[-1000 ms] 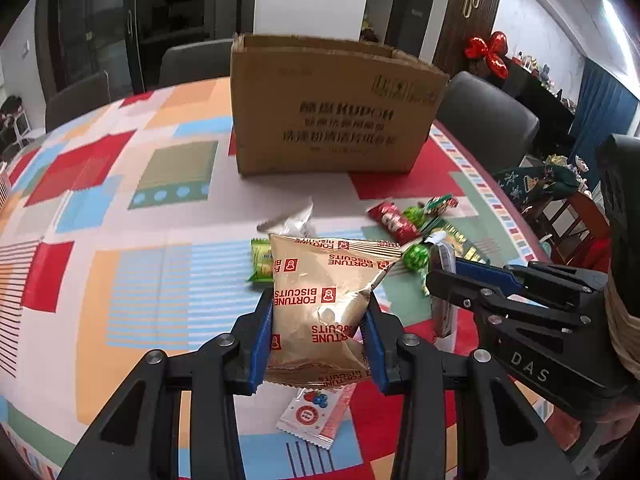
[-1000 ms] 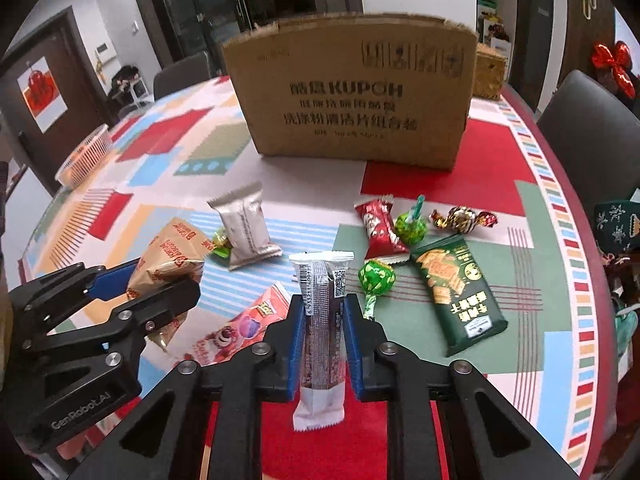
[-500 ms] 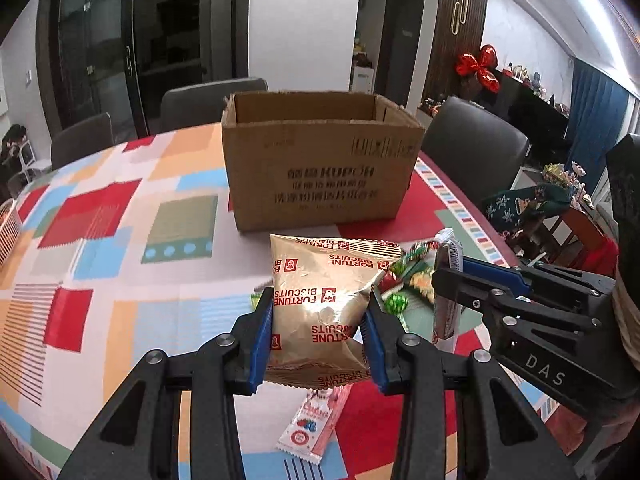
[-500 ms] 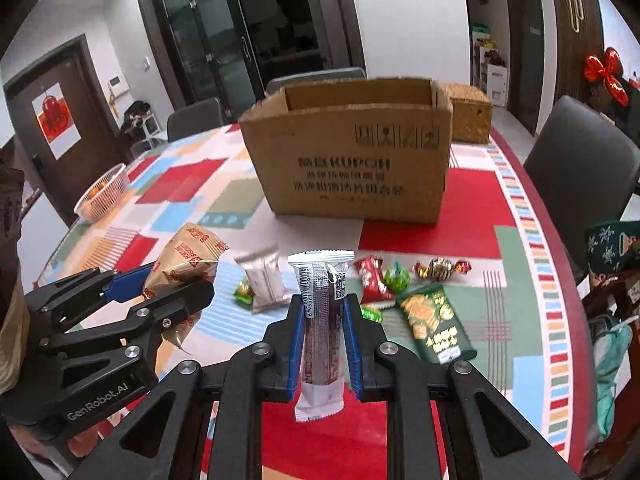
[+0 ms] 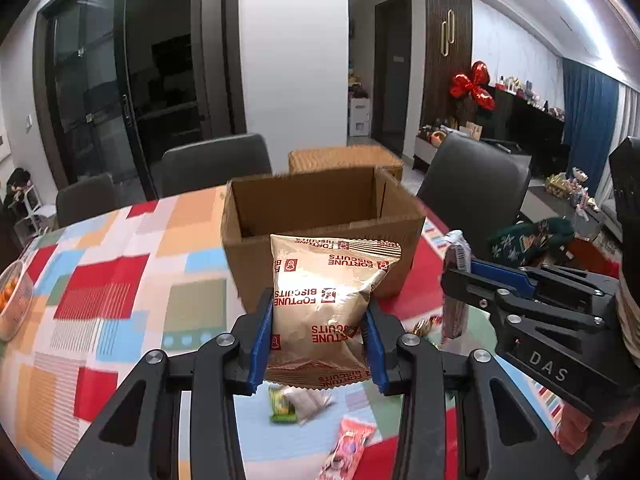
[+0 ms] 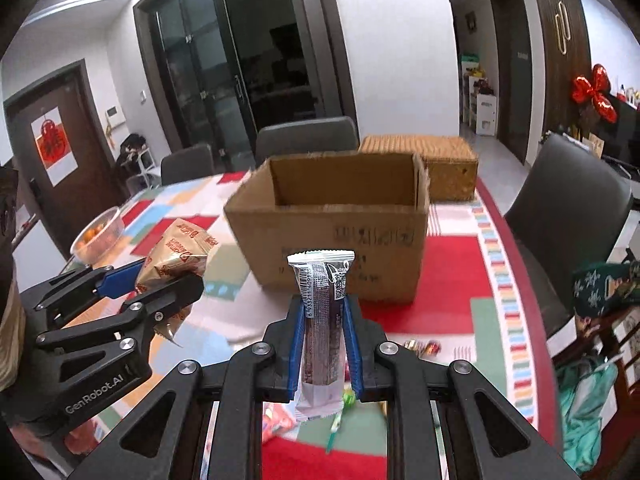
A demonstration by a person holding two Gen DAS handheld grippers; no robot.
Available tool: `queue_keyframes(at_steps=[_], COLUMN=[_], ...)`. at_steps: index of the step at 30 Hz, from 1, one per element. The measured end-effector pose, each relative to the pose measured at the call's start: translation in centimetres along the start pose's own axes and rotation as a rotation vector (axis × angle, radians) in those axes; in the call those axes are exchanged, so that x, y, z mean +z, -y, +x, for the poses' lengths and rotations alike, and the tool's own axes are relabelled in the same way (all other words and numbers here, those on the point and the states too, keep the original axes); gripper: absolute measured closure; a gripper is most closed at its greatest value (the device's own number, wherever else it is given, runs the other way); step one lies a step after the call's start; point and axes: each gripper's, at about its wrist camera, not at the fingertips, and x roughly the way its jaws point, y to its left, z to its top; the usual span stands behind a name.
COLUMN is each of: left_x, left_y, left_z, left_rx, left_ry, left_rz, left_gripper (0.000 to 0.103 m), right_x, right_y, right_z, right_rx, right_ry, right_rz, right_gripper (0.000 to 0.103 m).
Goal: Organize snacks
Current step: 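Carry both snacks into the cardboard box and open both tools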
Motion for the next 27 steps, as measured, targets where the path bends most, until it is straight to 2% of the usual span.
queue_keyframes(at_steps=[14,27], left_x=[7.1,11.1], left_y=[-1.9,-4.1], left_z=[2.4,8.0], left_rx=[0.029,0.026], left_ry=[0.029,-0.046], left_rz=[0.007,-0.026], left_gripper=[0.063,0.063], right_x=[8.1,14.6], right_y=[0.2,0.8], right_z=[1.0,5.6], right_rx=[-0.03,-0.087], right_ry=[0.09,0.076], right_rz=[-0.05,-0.093], right_gripper=[0.083,0.083])
